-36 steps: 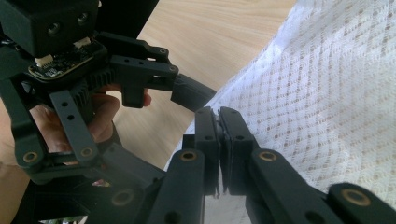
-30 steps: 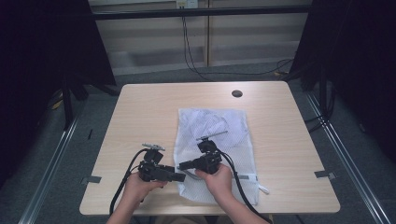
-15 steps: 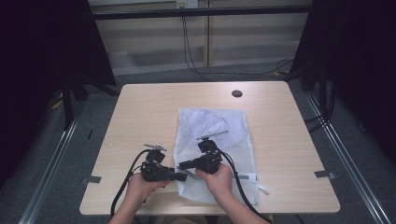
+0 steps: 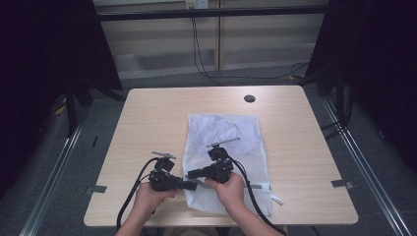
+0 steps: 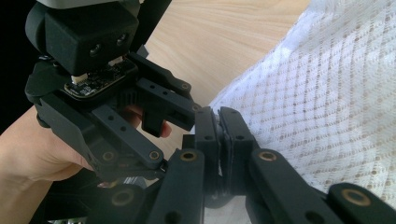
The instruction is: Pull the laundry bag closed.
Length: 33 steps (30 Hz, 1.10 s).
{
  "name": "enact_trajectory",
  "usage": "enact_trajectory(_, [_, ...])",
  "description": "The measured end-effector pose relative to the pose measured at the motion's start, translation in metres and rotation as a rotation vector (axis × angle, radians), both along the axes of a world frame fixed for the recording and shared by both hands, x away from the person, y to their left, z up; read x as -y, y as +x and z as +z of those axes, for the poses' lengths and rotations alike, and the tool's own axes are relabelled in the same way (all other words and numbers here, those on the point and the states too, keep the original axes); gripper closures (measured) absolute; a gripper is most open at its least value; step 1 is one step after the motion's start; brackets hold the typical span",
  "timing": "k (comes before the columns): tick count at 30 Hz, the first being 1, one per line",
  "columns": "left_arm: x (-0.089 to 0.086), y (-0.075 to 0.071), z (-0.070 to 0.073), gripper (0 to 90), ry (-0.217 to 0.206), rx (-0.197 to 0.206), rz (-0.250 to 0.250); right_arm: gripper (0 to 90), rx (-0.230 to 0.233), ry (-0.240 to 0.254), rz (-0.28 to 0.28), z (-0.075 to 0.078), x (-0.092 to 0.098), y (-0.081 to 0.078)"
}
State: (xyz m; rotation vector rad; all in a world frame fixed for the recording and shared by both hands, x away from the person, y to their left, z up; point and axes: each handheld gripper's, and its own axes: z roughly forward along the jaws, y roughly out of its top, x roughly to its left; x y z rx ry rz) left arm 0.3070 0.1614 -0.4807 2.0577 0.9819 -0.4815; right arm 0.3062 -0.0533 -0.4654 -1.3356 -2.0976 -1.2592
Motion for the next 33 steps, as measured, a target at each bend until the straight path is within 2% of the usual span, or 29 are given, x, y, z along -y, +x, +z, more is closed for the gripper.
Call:
enact_trajectory(13, [-0.0007, -0.0002, 0.0010, 86.4, 0.004, -0.009, 0.012, 86.8, 0.003, 0.007, -0.001, 0.0015, 0.0018, -0.0001])
enact_trajectory(33, [-0.0032, 0.0011, 0.0018, 87.5, -0.007, -0.017, 0.031, 86.9, -0.004, 0.010, -0.003, 0.0021, 0.0070, -0.0005])
